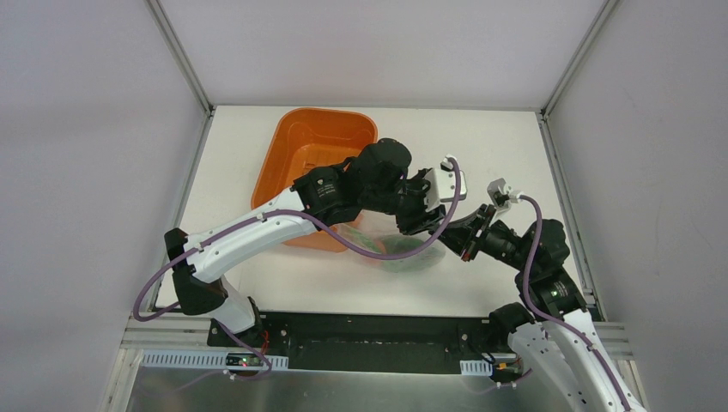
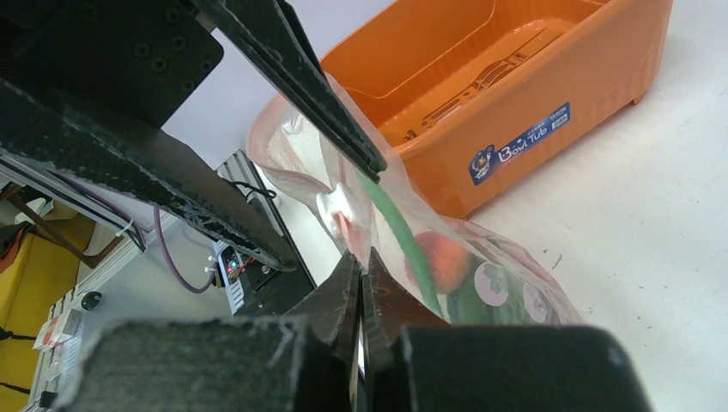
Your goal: Place the food in the zip-top bag and seal the zipper
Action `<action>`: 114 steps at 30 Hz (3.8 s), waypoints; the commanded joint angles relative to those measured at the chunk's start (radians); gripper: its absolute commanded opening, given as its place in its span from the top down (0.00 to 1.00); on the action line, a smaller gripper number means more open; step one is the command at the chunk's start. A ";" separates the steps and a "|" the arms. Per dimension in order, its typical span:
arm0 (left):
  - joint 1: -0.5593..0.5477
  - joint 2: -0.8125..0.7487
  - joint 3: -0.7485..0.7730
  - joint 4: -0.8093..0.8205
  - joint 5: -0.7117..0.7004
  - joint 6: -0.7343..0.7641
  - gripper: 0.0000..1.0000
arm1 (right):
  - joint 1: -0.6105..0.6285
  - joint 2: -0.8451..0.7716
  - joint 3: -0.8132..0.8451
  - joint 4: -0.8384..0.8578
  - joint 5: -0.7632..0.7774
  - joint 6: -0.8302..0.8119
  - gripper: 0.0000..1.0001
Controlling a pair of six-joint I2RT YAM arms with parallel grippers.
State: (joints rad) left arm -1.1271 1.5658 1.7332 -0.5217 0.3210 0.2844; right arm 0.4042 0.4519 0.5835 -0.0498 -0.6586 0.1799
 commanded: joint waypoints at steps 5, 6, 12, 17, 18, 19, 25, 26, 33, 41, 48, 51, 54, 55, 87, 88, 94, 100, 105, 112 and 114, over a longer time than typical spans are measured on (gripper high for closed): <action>-0.010 0.002 0.007 0.024 0.054 0.049 0.74 | -0.001 -0.013 0.047 0.031 -0.012 -0.007 1.00; -0.010 0.001 0.006 0.028 0.059 0.045 0.78 | -0.002 -0.013 0.046 0.031 -0.009 -0.008 1.00; -0.010 -0.003 -0.009 0.056 0.090 0.025 0.86 | -0.002 -0.017 0.037 0.031 0.014 -0.005 1.00; -0.010 0.015 0.000 0.039 0.095 0.024 0.82 | -0.001 -0.031 0.031 0.036 0.022 -0.006 1.00; -0.010 0.016 0.001 0.041 0.096 0.020 0.78 | -0.001 -0.030 0.032 0.036 0.021 -0.006 1.00; -0.010 0.019 0.002 0.043 0.095 0.018 0.78 | -0.001 -0.029 0.032 0.036 0.020 -0.007 1.00; -0.010 0.030 0.021 0.033 0.083 0.021 0.80 | -0.001 -0.027 0.035 0.037 0.019 -0.007 1.00; -0.010 0.032 0.026 0.029 0.080 0.021 0.82 | -0.002 -0.028 0.034 0.036 0.018 -0.007 1.00; -0.009 0.016 0.023 -0.004 0.034 0.028 0.96 | -0.002 -0.044 0.020 0.035 0.093 -0.002 1.00; -0.007 -0.054 -0.047 -0.014 -0.008 0.024 0.98 | -0.001 -0.088 -0.014 0.045 0.247 0.034 1.00; 0.001 -0.080 -0.077 -0.061 -0.058 0.021 0.98 | 0.000 -0.124 -0.046 0.100 0.266 0.070 1.00; 0.004 -0.080 -0.079 -0.048 -0.050 0.016 0.98 | -0.001 -0.130 -0.042 0.100 0.179 0.042 1.00; 0.004 -0.067 -0.052 -0.034 -0.004 0.013 0.98 | -0.001 -0.107 -0.006 0.062 0.047 -0.038 0.86; 0.004 -0.058 -0.036 -0.038 0.013 0.013 0.98 | -0.001 -0.092 0.028 0.021 0.019 -0.073 0.78; 0.003 0.042 0.139 -0.229 0.100 0.038 0.99 | -0.002 0.052 0.177 -0.125 -0.054 -0.302 1.00; 0.004 0.038 0.134 -0.233 0.092 0.038 0.99 | -0.001 0.041 0.171 -0.115 -0.012 -0.289 1.00; 0.004 -0.003 0.051 -0.239 0.026 0.031 1.00 | -0.002 -0.042 0.106 -0.044 0.165 -0.193 1.00; 0.016 -0.042 -0.007 -0.259 -0.033 0.012 1.00 | -0.002 -0.073 0.067 0.002 0.240 -0.129 1.00; 0.030 -0.081 -0.047 -0.276 -0.087 0.012 1.00 | -0.001 -0.109 0.061 0.007 0.336 -0.115 1.00; 0.035 -0.155 -0.103 -0.289 -0.176 0.017 1.00 | -0.002 -0.152 0.043 0.006 0.501 -0.080 1.00; 0.036 -0.174 -0.120 -0.291 -0.194 0.018 1.00 | -0.002 -0.157 0.040 0.006 0.528 -0.073 1.00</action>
State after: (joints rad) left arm -1.1042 1.4666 1.6485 -0.6941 0.2066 0.3031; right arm 0.4122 0.3183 0.6224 -0.1364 -0.3225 0.0864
